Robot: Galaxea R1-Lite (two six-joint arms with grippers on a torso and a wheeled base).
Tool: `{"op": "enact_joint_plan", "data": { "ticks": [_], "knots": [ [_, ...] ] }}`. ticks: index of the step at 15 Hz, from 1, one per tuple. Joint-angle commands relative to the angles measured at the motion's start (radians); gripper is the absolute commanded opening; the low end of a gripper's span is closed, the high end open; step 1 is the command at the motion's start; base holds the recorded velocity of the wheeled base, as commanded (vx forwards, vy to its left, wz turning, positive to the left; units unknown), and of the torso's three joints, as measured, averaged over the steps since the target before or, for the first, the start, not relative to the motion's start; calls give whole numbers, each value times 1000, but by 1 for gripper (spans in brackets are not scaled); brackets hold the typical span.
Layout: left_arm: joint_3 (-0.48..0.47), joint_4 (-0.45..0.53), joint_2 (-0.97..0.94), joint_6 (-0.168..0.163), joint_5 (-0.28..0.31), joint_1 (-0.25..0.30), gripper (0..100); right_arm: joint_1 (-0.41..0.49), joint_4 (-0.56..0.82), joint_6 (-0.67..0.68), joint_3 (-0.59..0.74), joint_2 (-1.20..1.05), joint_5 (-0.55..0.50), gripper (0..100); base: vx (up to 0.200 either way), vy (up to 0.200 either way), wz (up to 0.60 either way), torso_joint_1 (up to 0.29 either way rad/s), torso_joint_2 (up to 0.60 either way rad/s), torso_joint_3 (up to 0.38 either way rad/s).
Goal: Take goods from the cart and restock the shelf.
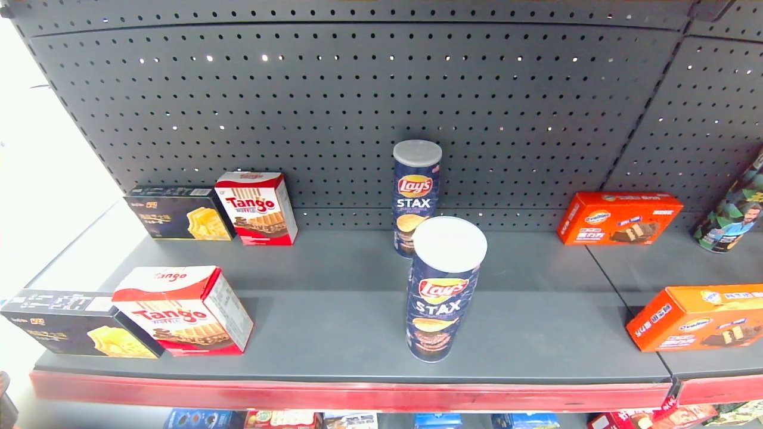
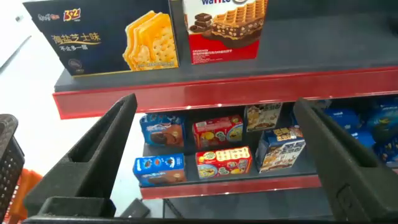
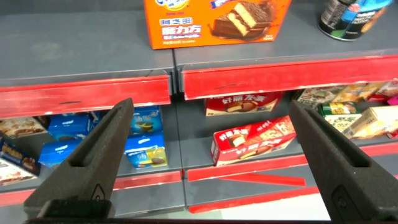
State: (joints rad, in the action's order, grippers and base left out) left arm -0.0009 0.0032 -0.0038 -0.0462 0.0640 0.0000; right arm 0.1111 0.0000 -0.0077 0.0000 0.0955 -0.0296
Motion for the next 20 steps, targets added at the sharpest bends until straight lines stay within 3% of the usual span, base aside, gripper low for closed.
{"op": "enact_joint_plan", "data": {
  "ticks": [1, 3, 4, 6, 7, 10, 11, 20],
  "knots": [
    [1, 0, 4, -1, 0, 0, 100, -2, 0, 0, 0, 1, 2, 100, 0, 0, 0, 0, 0, 0],
    [-1, 0, 4, 2, 0, -2, 100, -82, -12, -5, -35, 49, 11, 100, 0, 0, 0, 0, 0, 0],
    [-1, 0, 4, 3, -1, -2, 100, -88, -31, 15, -278, 225, 0, 100, 0, 0, 0, 0, 0, 0],
    [1, 0, 4, 3, -1, -2, 100, -103, -25, 89, -549, 530, 28, 100, 0, 0, 0, 0, 0, 0],
    [-1, 0, 4, 3, -1, -2, 100, -189, -28, 20, -571, 613, 100, 100, 0, 0, 0, 0, 0, 0],
    [-1, 0, 4, 5, -1, -3, 100, -386, -101, -40, -517, 770, 111, 100, 0, 0, 0, 0, 0, 0],
    [-1, 0, 4, 5, -1, -3, 100, -453, -190, -41, -480, 863, 109, 100, 0, 0, 0, 0, 0, 0],
    [-1, 1, 4, 8, -1, -3, 100, -697, -296, -64, -568, 1204, 115, 100, 0, 0, 0, 0, 0, 0]
  ]
}}
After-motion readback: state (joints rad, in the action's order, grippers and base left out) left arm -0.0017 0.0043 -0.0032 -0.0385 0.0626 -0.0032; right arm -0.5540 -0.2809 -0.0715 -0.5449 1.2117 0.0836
